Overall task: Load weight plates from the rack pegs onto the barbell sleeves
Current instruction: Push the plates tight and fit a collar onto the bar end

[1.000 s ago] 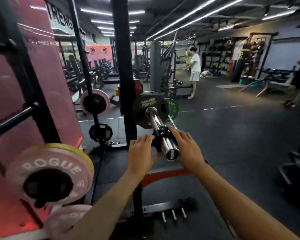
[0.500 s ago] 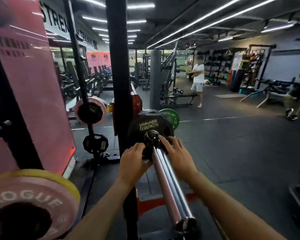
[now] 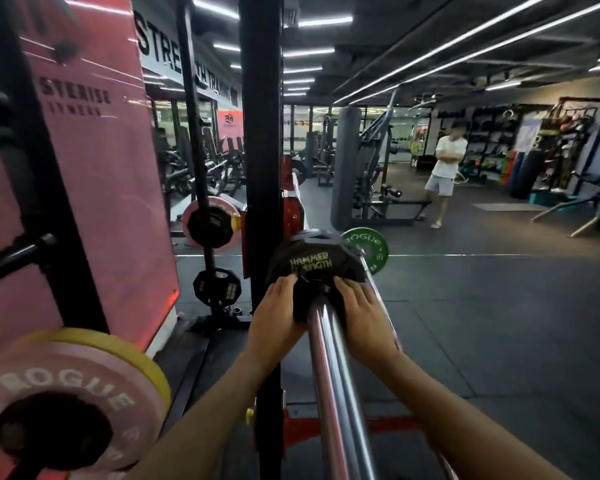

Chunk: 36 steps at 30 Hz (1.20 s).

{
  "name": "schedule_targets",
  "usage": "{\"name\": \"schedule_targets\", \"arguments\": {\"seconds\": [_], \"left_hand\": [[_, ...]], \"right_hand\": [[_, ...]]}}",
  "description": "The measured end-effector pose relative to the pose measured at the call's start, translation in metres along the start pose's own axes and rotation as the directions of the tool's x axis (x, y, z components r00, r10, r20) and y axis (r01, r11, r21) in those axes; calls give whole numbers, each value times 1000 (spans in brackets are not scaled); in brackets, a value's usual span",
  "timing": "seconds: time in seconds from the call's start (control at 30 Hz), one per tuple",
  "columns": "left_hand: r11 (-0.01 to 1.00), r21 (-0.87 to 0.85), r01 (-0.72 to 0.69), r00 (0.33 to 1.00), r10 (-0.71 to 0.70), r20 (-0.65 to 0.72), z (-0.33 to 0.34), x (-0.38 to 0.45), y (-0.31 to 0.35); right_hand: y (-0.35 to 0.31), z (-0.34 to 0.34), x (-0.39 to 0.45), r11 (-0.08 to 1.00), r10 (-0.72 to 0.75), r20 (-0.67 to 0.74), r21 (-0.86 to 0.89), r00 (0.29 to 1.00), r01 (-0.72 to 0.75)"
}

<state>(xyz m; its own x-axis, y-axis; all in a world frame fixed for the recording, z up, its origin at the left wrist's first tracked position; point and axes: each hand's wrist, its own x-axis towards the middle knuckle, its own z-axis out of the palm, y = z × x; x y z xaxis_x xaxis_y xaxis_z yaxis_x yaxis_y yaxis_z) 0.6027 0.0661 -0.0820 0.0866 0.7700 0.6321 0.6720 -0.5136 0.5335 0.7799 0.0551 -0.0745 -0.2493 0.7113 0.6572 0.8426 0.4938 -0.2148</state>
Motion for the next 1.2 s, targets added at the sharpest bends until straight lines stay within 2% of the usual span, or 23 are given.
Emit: {"name": "schedule_targets", "arguments": {"seconds": [0.1,0.23,0.37,0.43,0.57,0.63,0.73,0.87,1.07,1.2], "left_hand": [[999,46,-28,999,27,32,-1,4,0],[970,217,-109,986,78,149,-1,17,5],[963,268,-34,985,-13,173,2,28,6],[959,281,-33,983,-19,183,4,26,3],[955,280,-98,988,59,145,4,21,4],[956,271,-108,991,83,104,3,19,3],[979,195,-56,997,45,61,1,14,3],[981,191,-37,998,29,47,2,8,2],[952,295,-84,996,77,38,2,7,0],[940,301,-160,986,164,12,3,3,3]], "right_hand": [[11,9,-2,999,-47,-17,-10,999,47],[19,13,3,994,-103,-65,25,993,105],[19,12,10,999,-30,-50,41,998,32],[20,13,14,999,-48,-65,-7,997,47],[22,9,24,969,-207,-33,-145,978,200],[23,8,27,961,-232,-39,-164,972,223],[26,11,24,957,-256,-142,-177,956,230],[32,17,17,947,-287,-238,-217,928,237],[28,21,16,936,-232,-94,-294,968,196],[33,22,16,936,-200,-72,-308,977,170]]}}
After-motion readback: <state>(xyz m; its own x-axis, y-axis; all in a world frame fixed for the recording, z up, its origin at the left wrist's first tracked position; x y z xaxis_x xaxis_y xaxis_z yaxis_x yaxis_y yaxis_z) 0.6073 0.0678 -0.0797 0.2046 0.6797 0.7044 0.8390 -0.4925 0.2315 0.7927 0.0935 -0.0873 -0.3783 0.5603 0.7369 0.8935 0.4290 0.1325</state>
